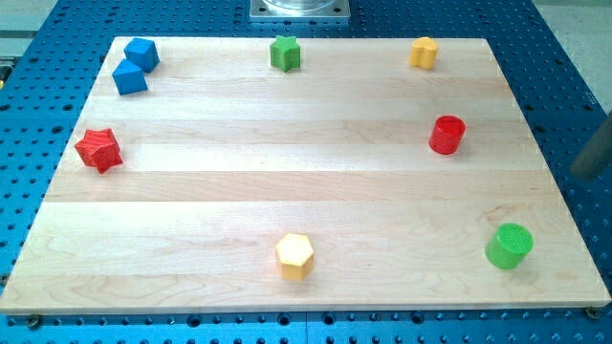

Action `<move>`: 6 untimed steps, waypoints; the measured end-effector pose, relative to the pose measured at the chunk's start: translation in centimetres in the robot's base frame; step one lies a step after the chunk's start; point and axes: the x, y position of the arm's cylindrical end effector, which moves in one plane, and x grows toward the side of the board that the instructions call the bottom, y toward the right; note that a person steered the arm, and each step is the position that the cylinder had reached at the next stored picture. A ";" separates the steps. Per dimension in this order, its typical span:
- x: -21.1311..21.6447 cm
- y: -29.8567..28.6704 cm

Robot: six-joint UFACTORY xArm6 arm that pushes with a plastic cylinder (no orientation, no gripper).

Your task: Move the red circle to the left

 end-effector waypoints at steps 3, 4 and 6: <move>-3.7 -13.4; -6.1 -14.9; -7.2 -25.9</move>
